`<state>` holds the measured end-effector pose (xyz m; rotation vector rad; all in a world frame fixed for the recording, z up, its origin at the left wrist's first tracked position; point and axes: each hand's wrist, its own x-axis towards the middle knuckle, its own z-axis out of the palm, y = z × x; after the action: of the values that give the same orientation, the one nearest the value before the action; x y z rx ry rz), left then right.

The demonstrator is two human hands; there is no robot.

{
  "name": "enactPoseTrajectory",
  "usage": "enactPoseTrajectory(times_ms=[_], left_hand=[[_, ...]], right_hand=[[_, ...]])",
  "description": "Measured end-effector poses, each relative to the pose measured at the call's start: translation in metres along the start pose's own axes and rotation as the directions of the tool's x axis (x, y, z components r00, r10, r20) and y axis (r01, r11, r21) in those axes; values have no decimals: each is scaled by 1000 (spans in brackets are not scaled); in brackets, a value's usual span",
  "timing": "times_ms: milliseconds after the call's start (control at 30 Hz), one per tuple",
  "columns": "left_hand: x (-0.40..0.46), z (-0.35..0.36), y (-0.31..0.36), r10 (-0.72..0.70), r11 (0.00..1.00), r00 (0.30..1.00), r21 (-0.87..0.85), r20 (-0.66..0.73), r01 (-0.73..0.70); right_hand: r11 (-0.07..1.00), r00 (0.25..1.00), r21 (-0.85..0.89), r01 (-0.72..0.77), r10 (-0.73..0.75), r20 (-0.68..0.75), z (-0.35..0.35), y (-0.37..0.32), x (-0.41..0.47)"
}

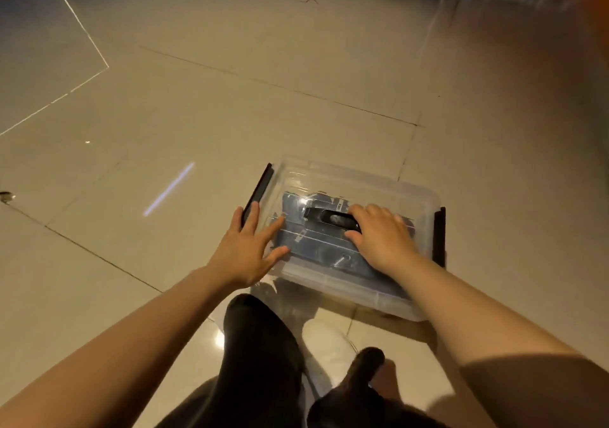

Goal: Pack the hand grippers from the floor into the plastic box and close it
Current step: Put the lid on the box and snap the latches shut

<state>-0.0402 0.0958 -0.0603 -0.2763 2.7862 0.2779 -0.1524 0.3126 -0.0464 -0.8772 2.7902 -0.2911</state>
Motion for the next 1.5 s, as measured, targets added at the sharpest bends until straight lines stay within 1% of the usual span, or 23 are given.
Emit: enactPoseTrajectory(times_ms=[33,100,133,200,267,333,400,467,500,600,733,833,967,1033,1067,1133,1233,1300,1367,1400,1433,1500], left_hand=[[-6,-12,14,55,998,998,4,33,-55],[-22,-38,47,207,975,978,80,26,-208],[-31,-48,65,287,951,958,121,12,-286],[-49,-65,100,404,904,914,143,26,-403],[-74,-74,140,500,849,861,144,93,-509],[-100,-77,174,576,771,797,200,185,-604],[-126,-74,199,602,684,741,286,299,-671],[-149,-71,219,582,617,723,377,373,-691],[-160,-70,228,581,588,725,427,369,-688],[-186,-68,260,645,527,720,533,257,-662],[-208,-54,307,716,533,678,498,166,-685],[-231,-37,336,758,504,634,480,153,-718],[-267,-8,357,836,423,529,444,144,-790],[-283,8,358,859,389,485,409,164,-826],[-290,18,358,869,360,458,396,187,-845],[-296,39,357,885,267,388,401,258,-876],[-288,75,363,875,135,305,416,376,-899],[-279,105,369,859,69,267,419,436,-905],[-271,137,368,844,34,221,364,488,-931],[-267,150,367,845,40,201,317,495,-948],[-262,161,368,864,40,168,268,475,-963],[-255,171,381,904,-13,83,221,419,-975]], right_hand=[[999,999,11,-33,34,-13,1,9,-16],[996,996,20,-90,90,-25,0,25,-48],[993,993,14,-116,117,-31,-1,33,-67],[987,986,2,-161,161,-46,1,46,-100],[973,972,1,-232,232,-48,3,58,-141],[953,951,17,-304,305,-54,4,69,-182],[917,917,75,-391,395,-49,5,79,-223],[867,871,134,-479,489,-51,7,88,-267],[841,846,154,-518,531,-51,8,91,-289],[766,773,204,-610,631,-58,13,97,-356],[648,657,257,-717,751,-61,23,101,-439],[579,591,276,-767,806,-47,30,97,-492],[532,542,316,-786,838,-65,40,80,-548],[525,528,306,-794,846,-81,46,67,-570],[520,518,298,-800,850,-93,49,61,-581],[504,499,289,-814,861,-96,55,52,-601],[502,505,242,-831,862,-54,63,46,-628],[499,503,230,-836,863,-44,68,42,-645],[491,492,270,-828,868,-69,75,34,-663],[479,478,304,-823,874,-83,79,29,-670],[464,461,334,-820,882,-92,85,25,-676],[422,416,401,-813,903,-107,98,21,-682]])
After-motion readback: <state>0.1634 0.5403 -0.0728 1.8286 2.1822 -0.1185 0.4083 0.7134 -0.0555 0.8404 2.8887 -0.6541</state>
